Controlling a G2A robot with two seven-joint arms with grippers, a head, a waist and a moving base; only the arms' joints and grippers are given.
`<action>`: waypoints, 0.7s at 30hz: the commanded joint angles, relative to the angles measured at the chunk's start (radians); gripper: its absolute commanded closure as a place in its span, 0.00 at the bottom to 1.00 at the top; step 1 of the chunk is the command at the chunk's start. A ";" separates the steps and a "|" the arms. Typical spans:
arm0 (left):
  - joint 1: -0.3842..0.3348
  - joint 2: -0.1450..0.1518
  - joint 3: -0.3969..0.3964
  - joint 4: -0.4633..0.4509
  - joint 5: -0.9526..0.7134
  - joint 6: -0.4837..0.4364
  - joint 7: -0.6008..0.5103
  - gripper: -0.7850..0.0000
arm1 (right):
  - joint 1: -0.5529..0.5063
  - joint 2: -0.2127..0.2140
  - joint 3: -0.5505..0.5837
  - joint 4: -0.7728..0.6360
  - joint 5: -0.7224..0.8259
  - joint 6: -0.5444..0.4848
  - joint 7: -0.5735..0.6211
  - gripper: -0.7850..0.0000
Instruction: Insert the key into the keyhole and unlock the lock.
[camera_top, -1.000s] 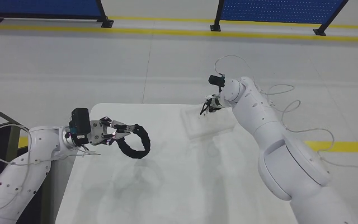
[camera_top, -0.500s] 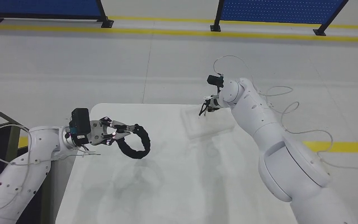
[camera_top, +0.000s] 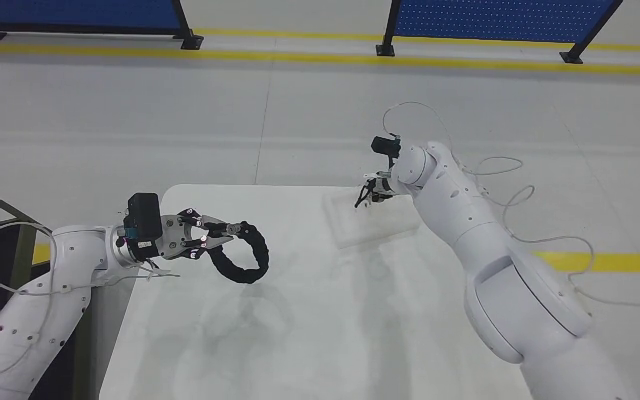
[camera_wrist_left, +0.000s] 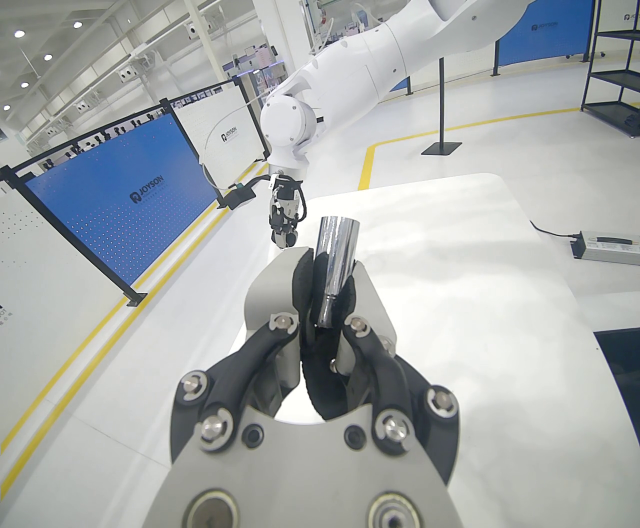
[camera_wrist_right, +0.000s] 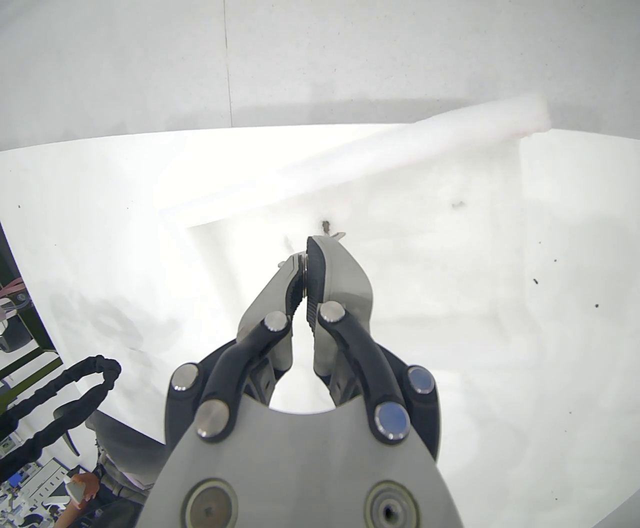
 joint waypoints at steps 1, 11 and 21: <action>0.000 0.000 0.000 0.000 0.000 0.000 0.000 1.00 | -0.002 0.002 0.005 -0.005 0.000 -0.005 -0.003 1.00; 0.000 0.000 0.000 0.000 0.000 0.000 0.000 1.00 | -0.010 0.009 0.021 -0.032 -0.015 -0.003 -0.009 1.00; 0.000 0.000 0.000 0.000 0.000 0.000 0.000 1.00 | -0.018 0.012 0.037 -0.040 -0.024 0.012 -0.004 1.00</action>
